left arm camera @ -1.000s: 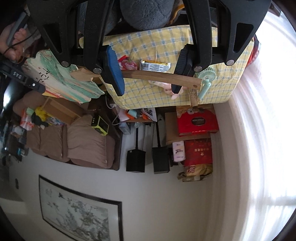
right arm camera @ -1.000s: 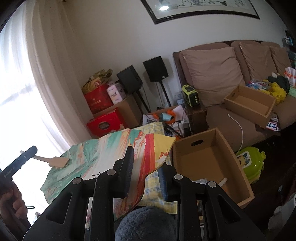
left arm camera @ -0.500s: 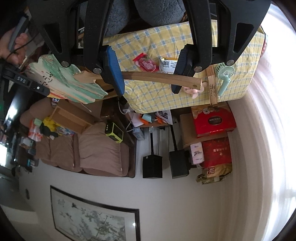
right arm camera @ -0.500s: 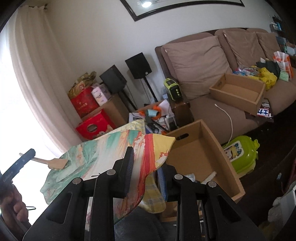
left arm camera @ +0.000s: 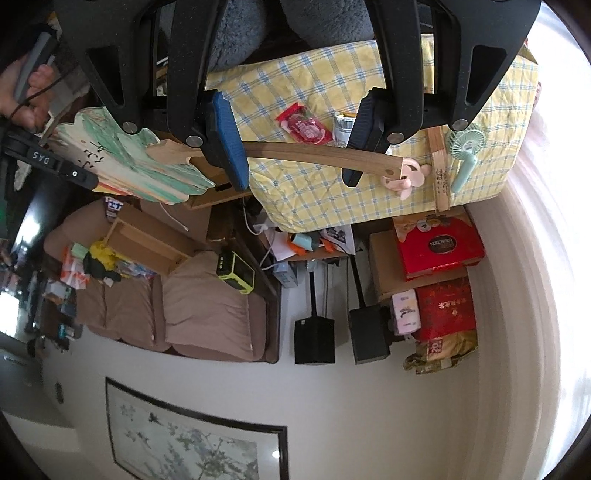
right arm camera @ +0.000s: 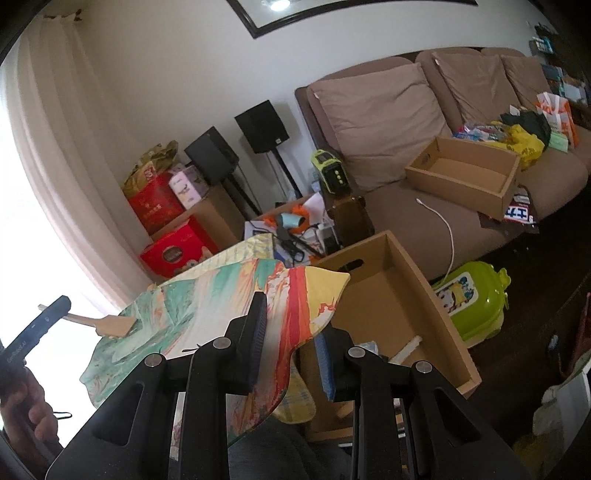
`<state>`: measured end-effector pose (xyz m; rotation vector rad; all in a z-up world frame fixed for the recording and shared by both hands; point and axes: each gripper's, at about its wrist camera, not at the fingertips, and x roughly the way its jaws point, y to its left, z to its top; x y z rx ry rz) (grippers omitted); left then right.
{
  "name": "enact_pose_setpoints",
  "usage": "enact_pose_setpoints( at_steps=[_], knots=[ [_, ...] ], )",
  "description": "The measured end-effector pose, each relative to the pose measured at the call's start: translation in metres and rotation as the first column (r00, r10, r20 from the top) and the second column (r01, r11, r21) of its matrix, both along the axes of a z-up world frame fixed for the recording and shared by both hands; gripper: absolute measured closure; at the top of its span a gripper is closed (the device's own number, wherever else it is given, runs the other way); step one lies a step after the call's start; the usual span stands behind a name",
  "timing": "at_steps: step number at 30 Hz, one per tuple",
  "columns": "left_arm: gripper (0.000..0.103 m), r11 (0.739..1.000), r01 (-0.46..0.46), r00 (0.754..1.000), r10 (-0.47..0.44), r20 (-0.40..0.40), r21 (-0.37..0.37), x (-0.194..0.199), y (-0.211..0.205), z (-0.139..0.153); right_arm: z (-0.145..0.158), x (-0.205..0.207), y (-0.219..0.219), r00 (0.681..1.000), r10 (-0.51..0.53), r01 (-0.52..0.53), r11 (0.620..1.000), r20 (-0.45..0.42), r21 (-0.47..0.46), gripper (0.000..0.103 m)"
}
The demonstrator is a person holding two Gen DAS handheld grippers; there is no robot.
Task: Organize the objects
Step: 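Move the painted fan over the open cardboard box with both grippers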
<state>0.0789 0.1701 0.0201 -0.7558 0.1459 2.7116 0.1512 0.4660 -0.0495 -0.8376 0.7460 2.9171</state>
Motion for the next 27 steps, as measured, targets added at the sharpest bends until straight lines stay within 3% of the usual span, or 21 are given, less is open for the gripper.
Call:
enact_pose_setpoints(
  at_steps=[13, 27],
  knots=[
    [0.052, 0.999, 0.046, 0.998, -0.046, 0.042, 0.0, -0.02, 0.036, -0.024, -0.021, 0.003, 0.038, 0.996, -0.075, 0.077, 0.997, 0.056, -0.029, 0.079],
    [0.052, 1.0, 0.019, 0.994, -0.018, 0.11, -0.016, -0.031, 0.03, -0.056, -0.053, -0.011, 0.039, 0.991, -0.048, 0.057, 0.996, 0.128, -0.063, 0.079]
  ],
)
